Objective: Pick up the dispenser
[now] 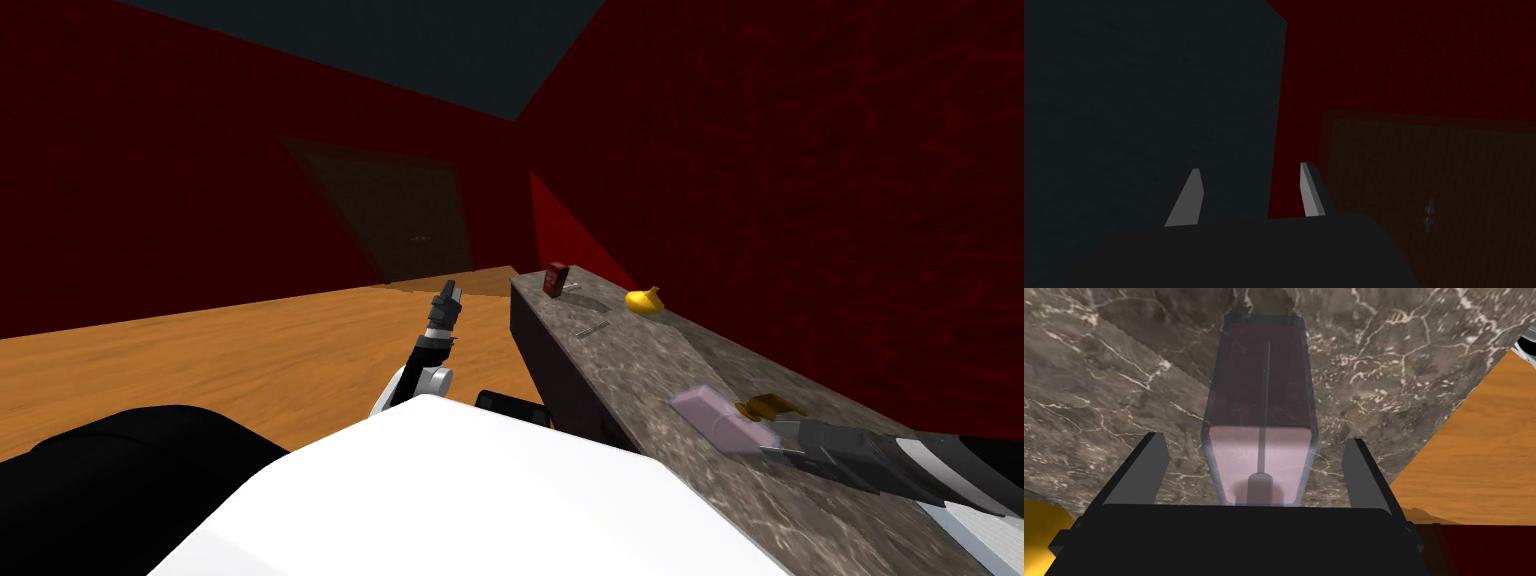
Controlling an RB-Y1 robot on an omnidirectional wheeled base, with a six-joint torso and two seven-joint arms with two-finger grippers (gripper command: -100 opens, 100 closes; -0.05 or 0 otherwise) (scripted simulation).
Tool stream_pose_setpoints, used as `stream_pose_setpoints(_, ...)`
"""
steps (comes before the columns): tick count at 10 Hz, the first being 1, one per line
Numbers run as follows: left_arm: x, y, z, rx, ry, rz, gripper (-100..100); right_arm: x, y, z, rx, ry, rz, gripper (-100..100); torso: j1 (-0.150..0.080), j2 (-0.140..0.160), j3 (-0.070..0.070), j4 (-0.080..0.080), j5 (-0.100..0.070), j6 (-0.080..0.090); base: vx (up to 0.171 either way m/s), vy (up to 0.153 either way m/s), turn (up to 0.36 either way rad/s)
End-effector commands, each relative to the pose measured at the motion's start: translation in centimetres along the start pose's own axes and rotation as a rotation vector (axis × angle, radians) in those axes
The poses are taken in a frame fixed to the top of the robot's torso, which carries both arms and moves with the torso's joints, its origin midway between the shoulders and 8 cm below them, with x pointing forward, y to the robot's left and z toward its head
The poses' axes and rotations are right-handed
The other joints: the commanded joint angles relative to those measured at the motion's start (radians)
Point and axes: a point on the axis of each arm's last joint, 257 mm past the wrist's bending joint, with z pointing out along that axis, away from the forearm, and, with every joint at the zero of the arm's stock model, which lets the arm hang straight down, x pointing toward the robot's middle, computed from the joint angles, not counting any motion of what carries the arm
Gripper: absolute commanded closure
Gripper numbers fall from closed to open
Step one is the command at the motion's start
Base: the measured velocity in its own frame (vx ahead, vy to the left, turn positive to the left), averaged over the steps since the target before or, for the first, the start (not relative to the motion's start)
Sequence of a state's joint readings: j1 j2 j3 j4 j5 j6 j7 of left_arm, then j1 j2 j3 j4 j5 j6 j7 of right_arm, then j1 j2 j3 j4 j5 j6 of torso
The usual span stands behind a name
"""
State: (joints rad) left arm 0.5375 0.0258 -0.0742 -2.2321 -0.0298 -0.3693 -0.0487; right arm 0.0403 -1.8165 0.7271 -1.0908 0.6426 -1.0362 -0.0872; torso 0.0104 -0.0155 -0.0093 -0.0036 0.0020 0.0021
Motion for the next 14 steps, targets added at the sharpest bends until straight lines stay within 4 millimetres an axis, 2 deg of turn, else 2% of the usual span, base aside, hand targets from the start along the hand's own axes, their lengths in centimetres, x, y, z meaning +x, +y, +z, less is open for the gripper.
stream_pose_setpoints(1, 0.0, 0.0, 0.0, 0.0, 0.0, 0.0, 0, 0.0, 0.0, 0.0, 0.0, 0.0, 0.0, 0, 0.0, 0.0, 0.0, 0.0, 0.0, 0.0, 0.022, 0.013, -0.003)
stream_pose_setpoints(2, 0.0, 0.0, 0.0, 0.0, 0.0, 0.0, 0, 0.5, -0.1, 0.8, -0.009, 0.007, 0.008, -100, -0.004, 0.007, 0.004, 0.002, -0.001, 0.0, -0.007, 0.003, -0.071)
stream_pose_setpoints(3, 0.0, 0.0, 0.0, 0.0, 0.0, 0.0, 0, -0.5, -0.5, 0.6, 0.0, -0.01, -0.003, -100, -0.006, 0.011, 0.007, 0.003, -0.002, 0.001, -0.022, 0.004, -0.047)
stream_pose_setpoints(4, 0.0, 0.0, 0.0, 0.0, 0.0, 0.0, 0, 0.7, -0.2, 1.7, -0.018, 0.013, 0.012, -100, -0.006, 0.013, 0.008, 0.003, -0.002, 0.001, -0.035, -0.005, -0.07)
stream_pose_setpoints(6, 0.0, 0.0, 0.0, 0.0, 0.0, 0.0, 0, -1.2, -0.9, 1.2, -0.001, -0.019, -0.007, -100, -0.007, 0.014, 0.009, 0.004, -0.002, 0.001, -0.022, -0.002, -0.022)
stream_pose_setpoints(7, 0.0, 0.0, 0.0, 0.0, 0.0, 0.0, 0, 0.0, -0.6, 2.4, -0.022, 0.007, 0.006, -100, -0.007, 0.013, 0.008, 0.004, -0.002, 0.001, -0.024, -0.006, -0.072)
stream_pose_setpoints(9, 0.0, 0.0, 0.0, 0.0, 0.0, 0.0, 0, -1.9, -1.3, 1.9, -0.004, -0.025, -0.014, -100, -0.007, 0.014, 0.009, 0.004, -0.002, 0.001, -0.015, 0.001, -0.023)
stream_pose_setpoints(10, 0.0, 0.0, 0.0, 0.0, 0.0, 0.0, 0, -1.0, -1.0, 3.0, -0.025, 0.0, -0.004, -100, -0.006, 0.013, 0.008, 0.004, -0.002, 0.001, -0.016, -0.007, -0.062)
stream_pose_setpoints(11, 0.0, 0.0, 0.0, 0.0, 0.0, 0.0, 0, -2.4, -1.5, 2.7, -0.012, -0.022, -0.017, -100, -0.007, 0.013, 0.008, 0.004, -0.002, 0.001, -0.021, -0.001, -0.045)
stream_pose_setpoints(12, 0.0, 0.0, 0.0, 0.0, 0.0, 0.0, 0, -2.8, -1.7, 2.5, -0.008, -0.03, -0.022, -100, -0.007, 0.013, 0.008, 0.004, -0.002, 0.001, -0.011, 0.001, -0.001)
stream_pose_setpoints(13, 0.0, 0.0, 0.0, 0.0, 0.0, 0.0, 0, -2.1, -1.0, 3.9, -0.037, -0.003, -0.019, -100, -0.006, 0.013, 0.008, 0.004, -0.002, 0.001, -0.017, -0.006, -0.07)
stream_pose_setpoints(14, 0.0, 0.0, 0.0, 0.0, 0.0, 0.0, 0, -3.2, -1.8, 3.4, -0.018, -0.022, -0.026, -100, -0.007, 0.013, 0.008, 0.004, -0.002, 0.001, -0.02, 0.0, -0.049)
